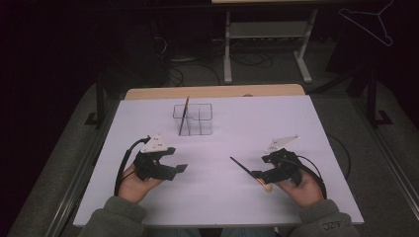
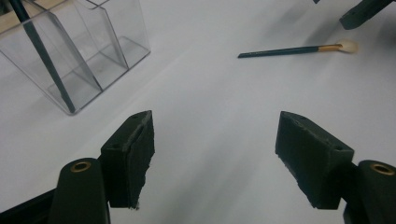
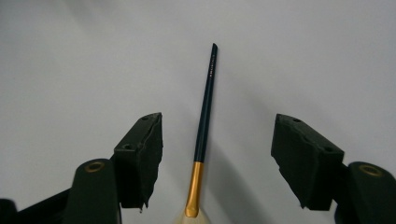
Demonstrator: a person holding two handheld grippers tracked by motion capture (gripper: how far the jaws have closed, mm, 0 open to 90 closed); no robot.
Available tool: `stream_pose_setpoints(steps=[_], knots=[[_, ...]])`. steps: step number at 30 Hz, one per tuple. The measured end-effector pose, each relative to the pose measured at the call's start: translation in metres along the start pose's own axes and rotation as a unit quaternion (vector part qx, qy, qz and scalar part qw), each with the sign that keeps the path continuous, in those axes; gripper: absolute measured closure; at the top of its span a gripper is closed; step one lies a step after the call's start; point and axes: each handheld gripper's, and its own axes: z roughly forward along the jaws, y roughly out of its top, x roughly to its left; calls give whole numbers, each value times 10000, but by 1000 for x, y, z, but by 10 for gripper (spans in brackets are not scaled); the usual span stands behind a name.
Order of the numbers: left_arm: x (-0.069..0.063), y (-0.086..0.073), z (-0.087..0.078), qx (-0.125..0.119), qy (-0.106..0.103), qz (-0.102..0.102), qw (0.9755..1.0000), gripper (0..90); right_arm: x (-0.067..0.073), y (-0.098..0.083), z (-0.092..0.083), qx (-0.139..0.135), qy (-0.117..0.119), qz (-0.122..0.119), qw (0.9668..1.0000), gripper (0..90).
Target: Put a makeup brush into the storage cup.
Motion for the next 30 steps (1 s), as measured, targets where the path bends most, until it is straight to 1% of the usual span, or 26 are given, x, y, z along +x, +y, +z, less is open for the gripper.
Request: stream_pose_setpoints(steps=[4,7,9,12,15,17,18,19,20,21,22,23,26,30], knots=[[-2,-3,-1,21,17,63,10000,276,1,0,4,77,29,-31,10000,348],[-5,-6,-4,-37,22,4,10000,275,2,0,6,118,35,-19,9999,364],[-6,-7,-5,-7,63,78,9999,275,3,0,8,151,22,-29,9999,377],[-6,-9,-6,-15,68,94,9999,275,5,0,11,198,29,-49,9998,399],[-7,-10,-7,-33,59,53,10000,274,6,-1,15,264,43,-77,9996,431],[-7,-11,-8,-32,60,73,10000,274,7,-1,17,310,72,-68,9995,449],[-8,-12,-8,-49,60,54,10000,274,7,-1,18,322,92,-30,9994,462],[-9,-12,-8,-69,46,25,10000,273,7,-1,19,342,95,-42,9994,472],[-9,-12,-8,-69,46,25,10000,273,7,-1,20,363,79,-67,9993,482],[-8,-12,-8,-13,37,88,10000,273,7,-1,20,363,79,-67,9993,482],[-9,-12,-7,-20,47,99,9999,272,8,0,22,436,85,-64,9990,501],[-10,-12,-6,-47,36,27,10000,271,8,0,24,461,80,-83,9989,514],[-10,-13,-6,-18,39,67,10000,270,9,0,26,517,66,-119,9986,550],[-9,-13,-5,-32,24,57,10000,269,7,-1,29,591,64,-100,9982,593]])
